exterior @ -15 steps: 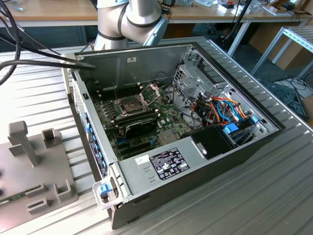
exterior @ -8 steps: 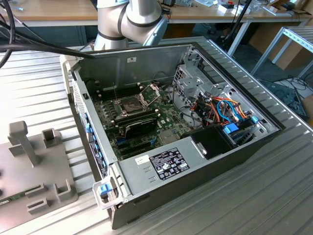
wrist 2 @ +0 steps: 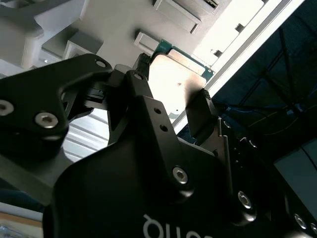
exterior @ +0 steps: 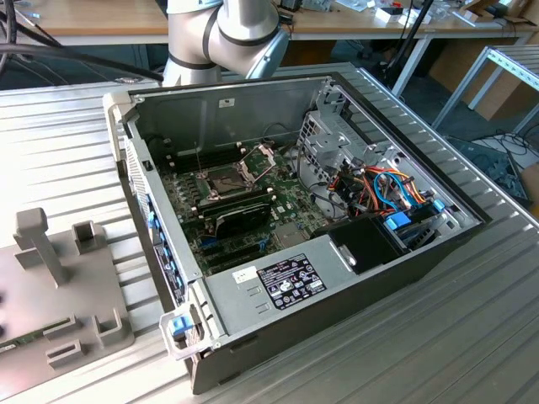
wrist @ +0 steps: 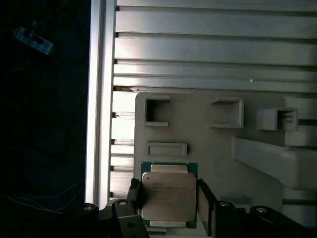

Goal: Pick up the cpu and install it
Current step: 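Pick up the cpu and move it towards the insertion slot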

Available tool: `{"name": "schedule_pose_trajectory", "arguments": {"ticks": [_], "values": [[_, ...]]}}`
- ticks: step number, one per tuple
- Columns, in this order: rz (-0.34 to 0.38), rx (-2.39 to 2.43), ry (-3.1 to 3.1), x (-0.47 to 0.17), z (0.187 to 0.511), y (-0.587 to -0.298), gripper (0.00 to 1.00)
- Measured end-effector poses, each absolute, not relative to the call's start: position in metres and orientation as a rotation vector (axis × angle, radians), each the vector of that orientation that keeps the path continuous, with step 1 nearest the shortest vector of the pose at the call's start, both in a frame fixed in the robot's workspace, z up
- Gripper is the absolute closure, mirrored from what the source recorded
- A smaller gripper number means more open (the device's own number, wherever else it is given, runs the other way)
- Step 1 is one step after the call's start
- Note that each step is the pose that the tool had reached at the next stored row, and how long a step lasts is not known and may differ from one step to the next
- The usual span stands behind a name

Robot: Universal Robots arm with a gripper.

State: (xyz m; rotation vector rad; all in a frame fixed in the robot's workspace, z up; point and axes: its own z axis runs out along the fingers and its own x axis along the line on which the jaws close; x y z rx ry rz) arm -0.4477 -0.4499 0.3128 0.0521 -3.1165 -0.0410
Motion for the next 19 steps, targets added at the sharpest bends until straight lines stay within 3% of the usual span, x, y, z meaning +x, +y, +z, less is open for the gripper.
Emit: {"name": "schedule_pose_trajectory", "arguments": {"ticks": [19], "values": [[-0.041,0.052,-3.117,-0.448,0.355,-0.447,0.45]]}}
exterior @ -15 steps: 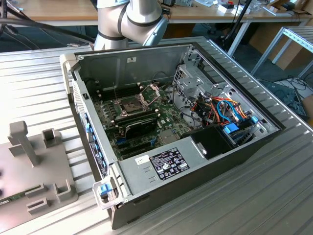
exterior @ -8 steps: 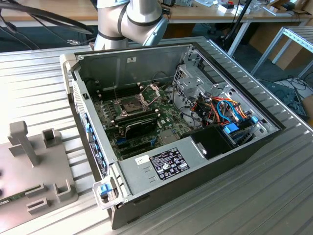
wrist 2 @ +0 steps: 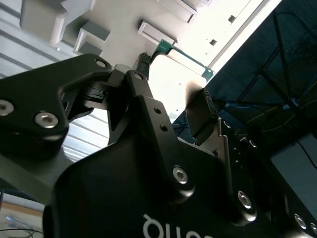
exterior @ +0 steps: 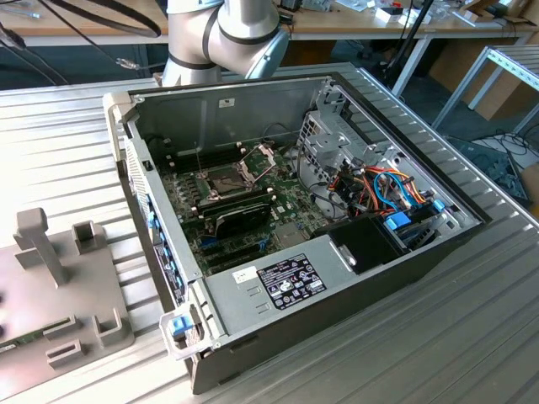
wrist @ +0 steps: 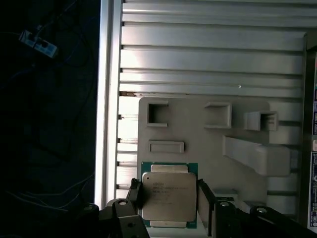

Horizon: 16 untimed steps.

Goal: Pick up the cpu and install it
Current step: 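Pick up the cpu and move it towards the insertion slot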

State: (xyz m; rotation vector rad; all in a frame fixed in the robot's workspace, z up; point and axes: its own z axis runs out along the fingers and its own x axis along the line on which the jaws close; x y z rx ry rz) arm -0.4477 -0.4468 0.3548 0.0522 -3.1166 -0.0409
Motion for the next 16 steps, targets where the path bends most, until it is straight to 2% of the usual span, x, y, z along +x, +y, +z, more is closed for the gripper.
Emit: {"name": "schedule_pose_trajectory", "arguments": {"ticks": [16], "values": [[-0.041,0.052,-3.117,-0.448,0.378,-0.444,0.45]]}}
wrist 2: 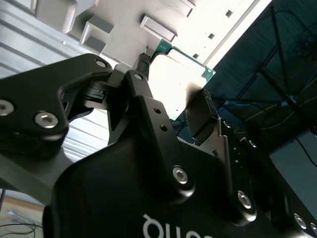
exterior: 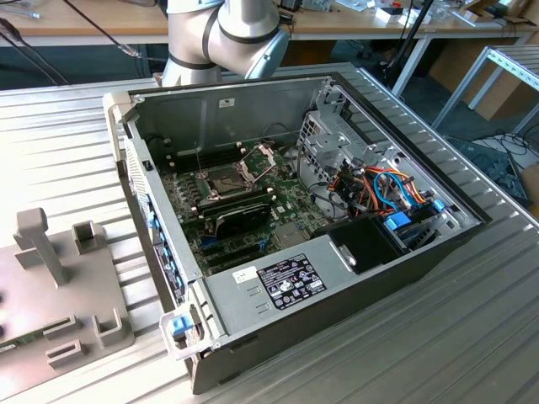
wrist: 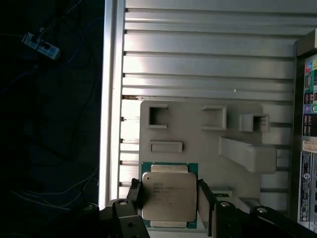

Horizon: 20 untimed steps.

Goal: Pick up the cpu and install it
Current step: 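Pick up the cpu and move it towards the insertion slot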

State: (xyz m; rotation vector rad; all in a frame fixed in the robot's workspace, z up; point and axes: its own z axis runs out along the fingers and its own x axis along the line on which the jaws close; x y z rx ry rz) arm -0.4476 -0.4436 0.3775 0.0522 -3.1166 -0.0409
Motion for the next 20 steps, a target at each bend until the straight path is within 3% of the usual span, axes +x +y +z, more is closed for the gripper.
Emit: {"name": "schedule_pose_trajectory", "arguments": {"ticks": [20], "values": [[-0.036,0.052,-3.117,-0.4476,0.3861,-0.4434,0.45]]}}
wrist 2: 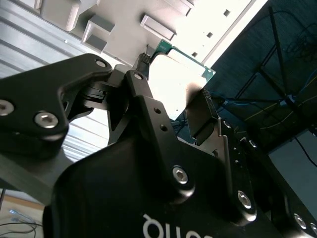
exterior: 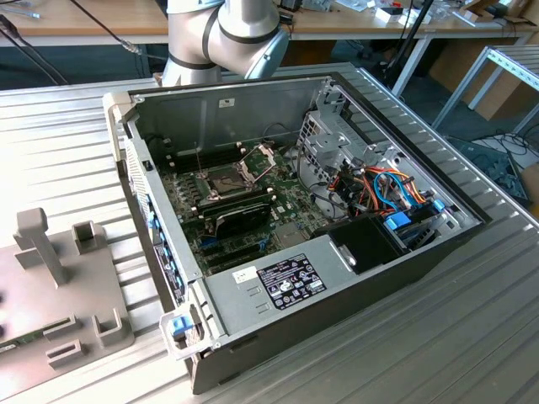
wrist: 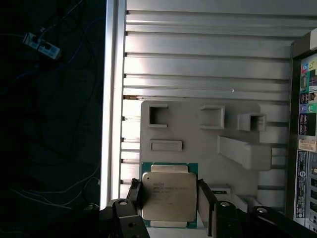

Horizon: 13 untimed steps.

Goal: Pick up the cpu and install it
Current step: 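Pick up the cpu and move it towards the insertion slot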

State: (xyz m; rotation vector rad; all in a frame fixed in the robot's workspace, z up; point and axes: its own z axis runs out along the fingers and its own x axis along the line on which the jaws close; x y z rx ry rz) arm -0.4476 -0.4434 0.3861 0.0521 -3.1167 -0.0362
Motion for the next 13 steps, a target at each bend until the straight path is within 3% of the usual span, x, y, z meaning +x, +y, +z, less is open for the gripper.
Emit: {"name": "schedule_pose_trajectory", "arguments": {"ticks": [13], "values": [[-0.036,0.052,-3.117,-0.436,0.386,-0.443,0.45]]}}
